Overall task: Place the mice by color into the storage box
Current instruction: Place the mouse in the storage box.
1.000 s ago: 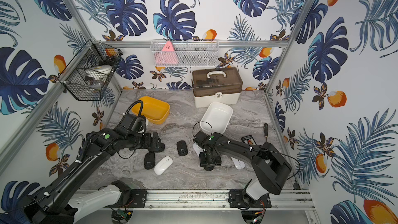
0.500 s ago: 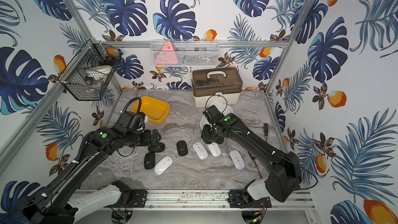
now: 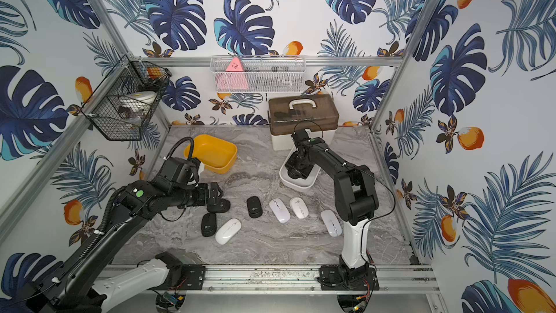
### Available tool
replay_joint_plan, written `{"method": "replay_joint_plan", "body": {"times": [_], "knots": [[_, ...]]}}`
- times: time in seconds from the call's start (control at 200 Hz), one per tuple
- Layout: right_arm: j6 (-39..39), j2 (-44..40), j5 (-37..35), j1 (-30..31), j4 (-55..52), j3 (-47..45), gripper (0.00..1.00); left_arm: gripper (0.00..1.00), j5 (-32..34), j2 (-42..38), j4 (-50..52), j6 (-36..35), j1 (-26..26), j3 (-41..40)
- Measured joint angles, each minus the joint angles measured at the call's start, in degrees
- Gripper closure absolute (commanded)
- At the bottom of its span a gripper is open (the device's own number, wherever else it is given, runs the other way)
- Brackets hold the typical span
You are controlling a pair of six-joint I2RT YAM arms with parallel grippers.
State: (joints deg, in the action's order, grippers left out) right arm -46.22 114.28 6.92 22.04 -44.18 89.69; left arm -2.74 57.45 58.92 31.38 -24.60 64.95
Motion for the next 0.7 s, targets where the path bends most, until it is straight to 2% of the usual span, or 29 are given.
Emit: {"method": "replay_joint_plan", "body": {"times": [0.095, 0.185, 0.41, 0.525, 0.7], "knots": [[-0.7, 2.9, 1.3, 0.0, 1.3, 0.5, 0.43, 0.01, 0.1, -0.1, 0.5, 0.0, 0.0, -0.2], [-1.0, 4.7, 2.4, 0.0, 2.3, -0.2, 0.32, 0.01, 0.4, -0.2, 0.5, 0.0, 0.0, -0.3], [-1.2, 3.3, 6.6, 0.1, 5.7, -4.3, 0.12, 0.01, 0.7, 0.2, 0.3, 0.0, 0.0, -1.5], [0.0, 0.8, 7.7, 0.1, 5.7, -5.8, 0.11, 0.01, 0.6, 0.8, -0.2, 0.0, 0.0, -2.0], [4.0, -8.8, 6.6, 0.7, 3.3, -7.8, 0.11, 0.01, -0.1, 2.5, -0.6, 0.1, 0.0, -2.1]]}}
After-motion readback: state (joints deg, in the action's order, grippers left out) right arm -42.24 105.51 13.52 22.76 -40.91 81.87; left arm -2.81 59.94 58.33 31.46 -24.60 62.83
